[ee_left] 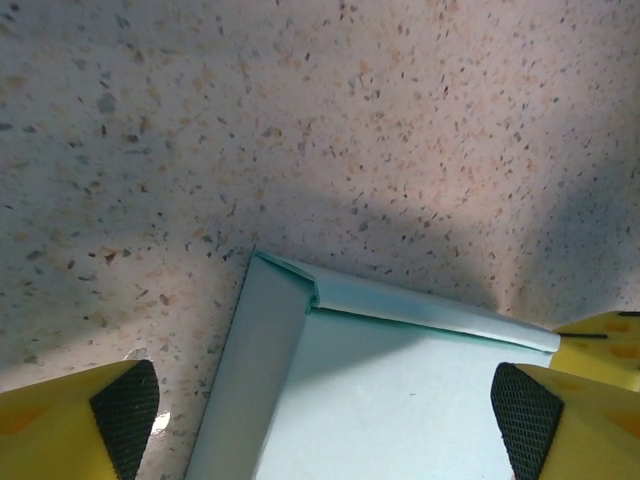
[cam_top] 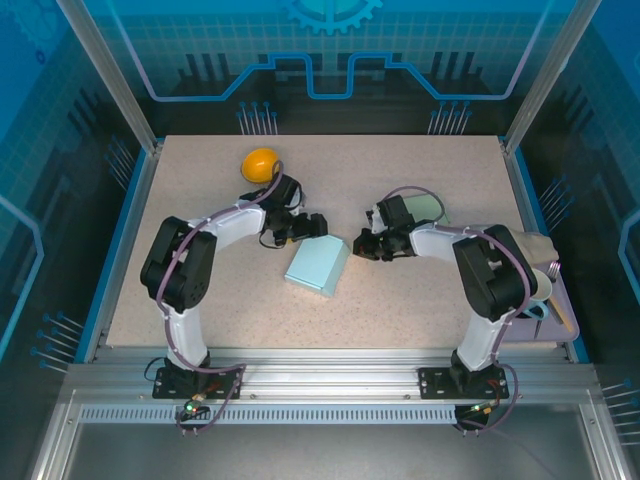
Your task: Fold the paper box
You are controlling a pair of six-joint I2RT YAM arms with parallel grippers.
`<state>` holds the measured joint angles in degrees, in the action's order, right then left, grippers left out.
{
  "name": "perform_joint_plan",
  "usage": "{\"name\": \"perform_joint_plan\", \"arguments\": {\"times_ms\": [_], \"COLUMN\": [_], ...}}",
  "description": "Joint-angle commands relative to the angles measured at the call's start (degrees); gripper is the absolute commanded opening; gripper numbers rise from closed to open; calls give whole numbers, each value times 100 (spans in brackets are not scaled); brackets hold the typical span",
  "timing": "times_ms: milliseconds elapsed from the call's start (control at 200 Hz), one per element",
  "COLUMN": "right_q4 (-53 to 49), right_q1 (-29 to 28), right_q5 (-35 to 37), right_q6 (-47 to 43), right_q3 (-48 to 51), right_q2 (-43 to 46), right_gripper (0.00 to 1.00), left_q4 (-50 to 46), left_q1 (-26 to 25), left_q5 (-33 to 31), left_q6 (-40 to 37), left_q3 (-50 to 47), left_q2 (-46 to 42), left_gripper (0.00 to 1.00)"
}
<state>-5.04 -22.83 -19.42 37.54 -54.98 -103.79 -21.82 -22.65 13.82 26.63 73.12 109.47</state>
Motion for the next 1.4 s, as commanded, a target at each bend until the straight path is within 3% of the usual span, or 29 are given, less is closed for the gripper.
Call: {"name": "perform_joint_plan", "arguments": {"times_ms": [0,550,920,1085,1396], "right_q4": [123,114,-43,129,516], "right_q1": [77,116,114,114,116], "right_q5": [-254,-497,-841,-964,-922], "right_q6": [38,-122,-351,-377,-218], "right_q3": [-58,-341,-677,-658,-486], "right_q2": [-143,-656,-1045,-1131,-1022], "right_gripper": [0,0,0,0,0], "left_q4": [150,494,422,693,1165], "left_q1": [44,-41,-902,-1268,-1773], "left_q5": [390,1086,1646,2107,2309], "left_q6": [38,297,-19,285,960], "left_q3": [76,-47,415,525,196], "left_q2": [99,545,1098,1292,1248], "left_gripper": [90,83,77,74,72]}}
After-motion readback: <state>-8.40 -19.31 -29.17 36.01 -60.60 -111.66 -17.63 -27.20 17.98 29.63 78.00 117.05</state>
